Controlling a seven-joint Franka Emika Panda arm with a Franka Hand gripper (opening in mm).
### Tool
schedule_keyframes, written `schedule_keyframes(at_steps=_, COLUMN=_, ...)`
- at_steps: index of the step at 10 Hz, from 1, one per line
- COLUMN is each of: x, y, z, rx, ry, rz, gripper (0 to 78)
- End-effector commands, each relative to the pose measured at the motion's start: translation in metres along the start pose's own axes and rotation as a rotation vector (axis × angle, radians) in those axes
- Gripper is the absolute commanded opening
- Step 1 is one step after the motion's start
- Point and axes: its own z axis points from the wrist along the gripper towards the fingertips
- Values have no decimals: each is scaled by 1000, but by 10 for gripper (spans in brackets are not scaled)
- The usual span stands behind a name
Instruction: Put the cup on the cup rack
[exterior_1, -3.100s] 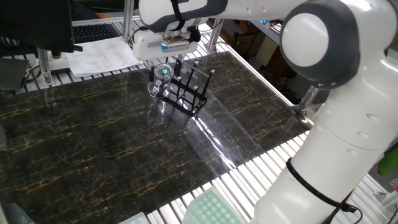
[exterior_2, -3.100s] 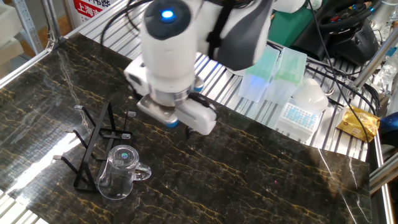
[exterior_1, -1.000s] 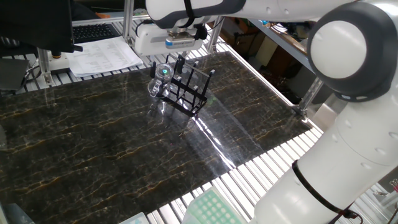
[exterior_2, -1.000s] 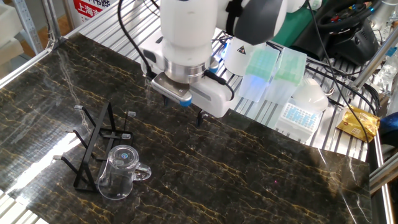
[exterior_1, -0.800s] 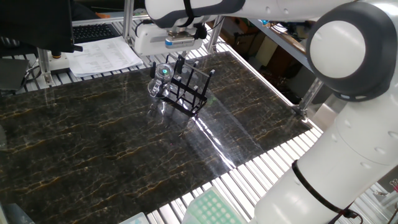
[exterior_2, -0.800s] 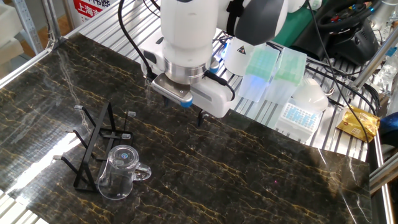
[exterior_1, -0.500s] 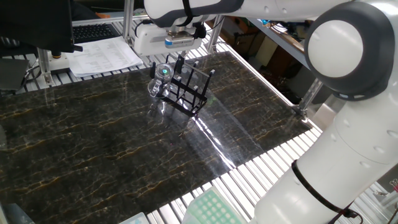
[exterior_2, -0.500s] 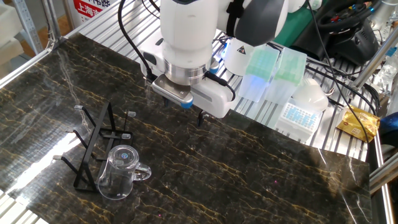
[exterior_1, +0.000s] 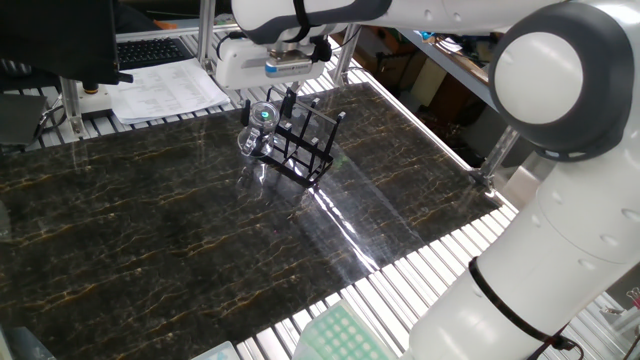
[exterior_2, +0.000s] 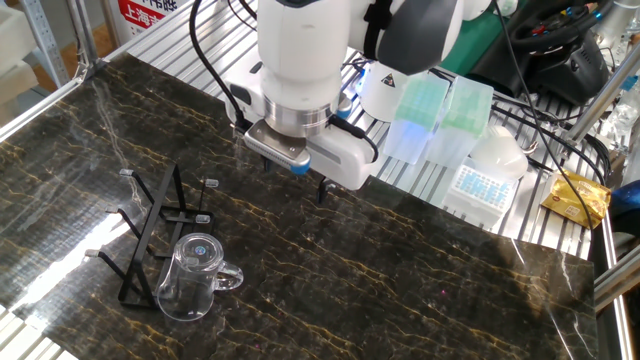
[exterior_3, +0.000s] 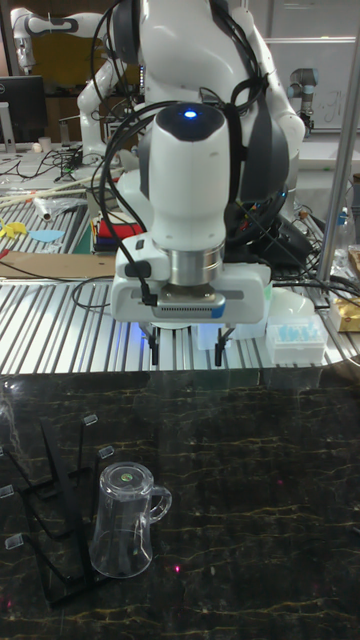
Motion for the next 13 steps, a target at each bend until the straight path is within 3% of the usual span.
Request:
schedule_keyframes(at_steps=1, x=-1, y=0, z=-1, rx=0, ry=-4, rz=0, gripper=774)
schedule_keyframes(at_steps=13, x=-2, y=-1, z=-1, rx=6, ry=-13, rz=6, gripper=774)
